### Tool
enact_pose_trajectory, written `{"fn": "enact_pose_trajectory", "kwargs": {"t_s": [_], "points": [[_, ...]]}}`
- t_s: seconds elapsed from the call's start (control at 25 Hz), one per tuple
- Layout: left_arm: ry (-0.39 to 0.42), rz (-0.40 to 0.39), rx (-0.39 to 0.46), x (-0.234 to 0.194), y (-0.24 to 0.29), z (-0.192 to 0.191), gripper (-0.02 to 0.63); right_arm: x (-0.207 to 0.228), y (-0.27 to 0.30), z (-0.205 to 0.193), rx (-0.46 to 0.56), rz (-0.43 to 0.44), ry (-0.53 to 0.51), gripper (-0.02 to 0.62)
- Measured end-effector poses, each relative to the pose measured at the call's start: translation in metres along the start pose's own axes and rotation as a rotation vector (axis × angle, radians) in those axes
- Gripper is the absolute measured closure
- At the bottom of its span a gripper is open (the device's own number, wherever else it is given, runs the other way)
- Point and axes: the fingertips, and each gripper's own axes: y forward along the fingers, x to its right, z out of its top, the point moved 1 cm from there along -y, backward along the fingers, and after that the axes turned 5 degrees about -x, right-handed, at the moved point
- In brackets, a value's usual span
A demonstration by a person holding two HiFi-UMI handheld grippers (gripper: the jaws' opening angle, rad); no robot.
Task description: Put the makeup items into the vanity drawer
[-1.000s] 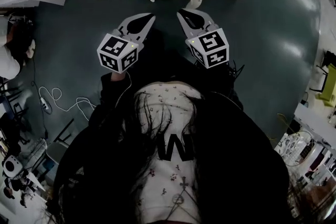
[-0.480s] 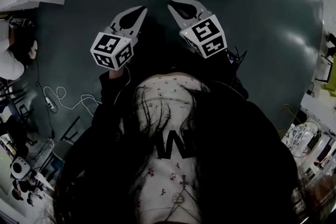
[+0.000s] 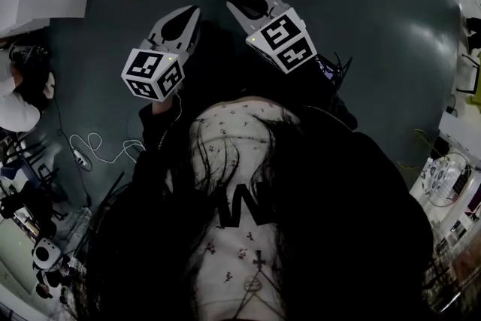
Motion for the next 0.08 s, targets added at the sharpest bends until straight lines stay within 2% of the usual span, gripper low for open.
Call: {"fn": "enact_pose_trajectory", "kwargs": {"t_s": [0.08], "points": [[0.001,0.000,0.001,0.0026,0.0004,0.0006,0.607,-0.0003,-0.0013,-0.0026,-0.007,0.004,-0.003,0.578]]}}
